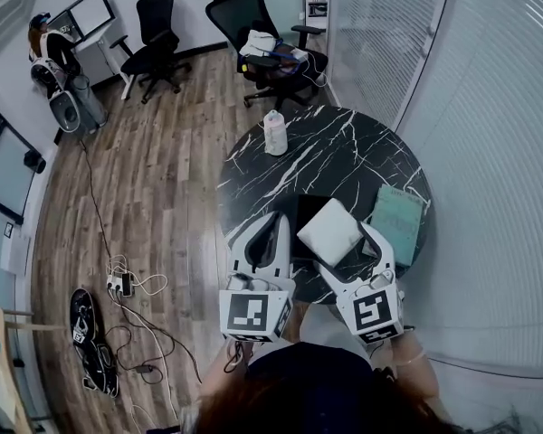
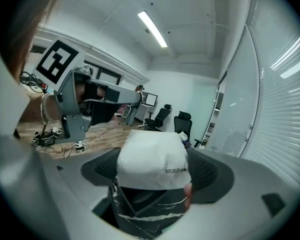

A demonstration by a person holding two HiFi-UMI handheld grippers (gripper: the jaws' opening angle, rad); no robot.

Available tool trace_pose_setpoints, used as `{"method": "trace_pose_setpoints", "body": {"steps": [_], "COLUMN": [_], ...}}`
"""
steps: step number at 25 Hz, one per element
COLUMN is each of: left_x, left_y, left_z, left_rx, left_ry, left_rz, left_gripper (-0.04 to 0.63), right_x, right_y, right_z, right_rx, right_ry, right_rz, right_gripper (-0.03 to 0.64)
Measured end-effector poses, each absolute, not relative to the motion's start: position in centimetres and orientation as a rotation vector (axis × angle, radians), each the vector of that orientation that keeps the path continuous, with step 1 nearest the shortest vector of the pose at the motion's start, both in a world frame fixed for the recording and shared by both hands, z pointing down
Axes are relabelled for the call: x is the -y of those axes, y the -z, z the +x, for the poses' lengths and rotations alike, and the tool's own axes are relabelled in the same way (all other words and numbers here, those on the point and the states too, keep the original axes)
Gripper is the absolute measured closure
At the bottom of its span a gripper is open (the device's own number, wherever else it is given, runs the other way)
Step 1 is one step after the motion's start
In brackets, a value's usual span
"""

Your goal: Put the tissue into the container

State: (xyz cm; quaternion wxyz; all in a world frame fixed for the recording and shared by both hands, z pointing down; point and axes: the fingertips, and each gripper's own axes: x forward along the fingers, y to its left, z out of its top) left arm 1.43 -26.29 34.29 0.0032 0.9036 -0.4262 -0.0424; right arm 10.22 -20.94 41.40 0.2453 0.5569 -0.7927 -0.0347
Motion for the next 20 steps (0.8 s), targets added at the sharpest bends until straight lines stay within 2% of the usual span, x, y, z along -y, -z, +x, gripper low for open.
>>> {"method": "trace_pose_setpoints", "body": {"steps": [20], "left_x": [29.0], "left_y": [-35.5], "left_z": [1.7], "left_rx": [1.508], "left_ry": [0.112], "left_rz": [2.734], "left_gripper": [0.56], "right_x": [24.5], "right_y": [-46.9], "right_z": [10.3], "right_rx": [2.252], "right_ry": [0.163], "right_rz": [1.075], "right_gripper": [0.196]}}
